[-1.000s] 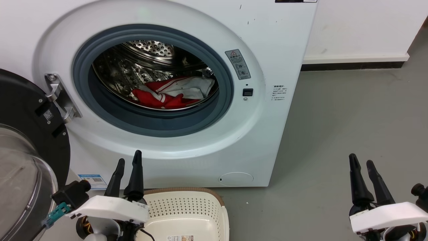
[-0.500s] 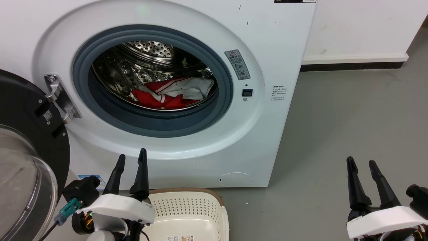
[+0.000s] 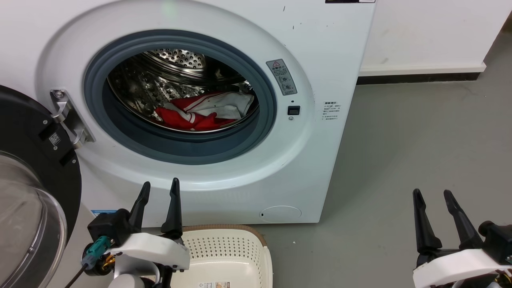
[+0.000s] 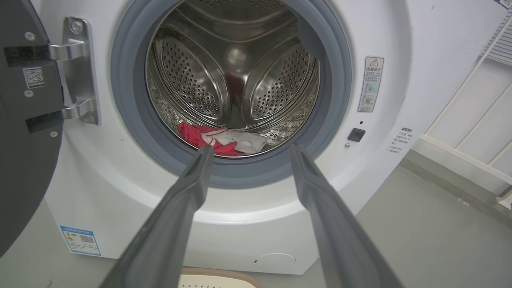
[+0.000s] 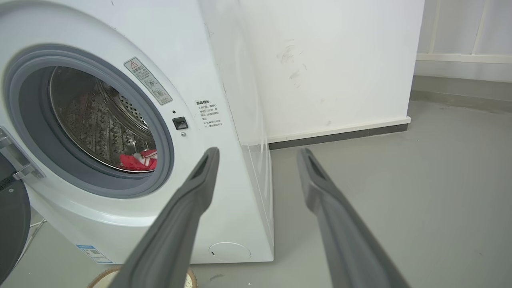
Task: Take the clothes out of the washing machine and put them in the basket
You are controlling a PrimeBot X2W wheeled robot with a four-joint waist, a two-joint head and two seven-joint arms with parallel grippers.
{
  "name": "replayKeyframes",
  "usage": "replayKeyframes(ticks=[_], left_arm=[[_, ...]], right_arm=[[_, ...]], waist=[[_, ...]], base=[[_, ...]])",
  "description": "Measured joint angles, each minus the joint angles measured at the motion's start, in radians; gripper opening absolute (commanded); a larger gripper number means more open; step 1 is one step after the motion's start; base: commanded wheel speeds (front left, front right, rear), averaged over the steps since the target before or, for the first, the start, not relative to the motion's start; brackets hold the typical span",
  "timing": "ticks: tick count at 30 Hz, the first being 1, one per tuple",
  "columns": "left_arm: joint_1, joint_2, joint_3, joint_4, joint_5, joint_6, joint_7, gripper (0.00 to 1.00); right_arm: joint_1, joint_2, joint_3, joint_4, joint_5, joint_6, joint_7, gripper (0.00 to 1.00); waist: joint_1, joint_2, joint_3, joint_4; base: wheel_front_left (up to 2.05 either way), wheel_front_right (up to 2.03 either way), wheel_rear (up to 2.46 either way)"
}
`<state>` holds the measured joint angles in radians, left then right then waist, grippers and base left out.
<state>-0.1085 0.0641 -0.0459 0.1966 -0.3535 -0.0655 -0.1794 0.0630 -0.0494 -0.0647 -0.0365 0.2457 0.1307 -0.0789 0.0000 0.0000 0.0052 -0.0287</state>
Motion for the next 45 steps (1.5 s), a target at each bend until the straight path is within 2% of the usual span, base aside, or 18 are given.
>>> replayKeyframes(ticks=[30,45], left_arm=[[-0.013,0.01,-0.009,0.044,0.224,0.031,-0.062,1.0],[-0.014,0.001,-0.003,0.058,0.289,0.032,-0.082,1.0]], right_arm=[[0.02,0.0,0.007,-0.036,-0.216,0.0,-0.04,1.0],[0.021,-0.001,0.006,-0.025,-0.246,0.0,-0.063,1.0]], waist=[[0.0,0.0,-0.002,-0.004],[0.0,0.0,-0.001,-0.004]], base=[[0.0,0.0,0.0],[0.0,0.0,0.0]])
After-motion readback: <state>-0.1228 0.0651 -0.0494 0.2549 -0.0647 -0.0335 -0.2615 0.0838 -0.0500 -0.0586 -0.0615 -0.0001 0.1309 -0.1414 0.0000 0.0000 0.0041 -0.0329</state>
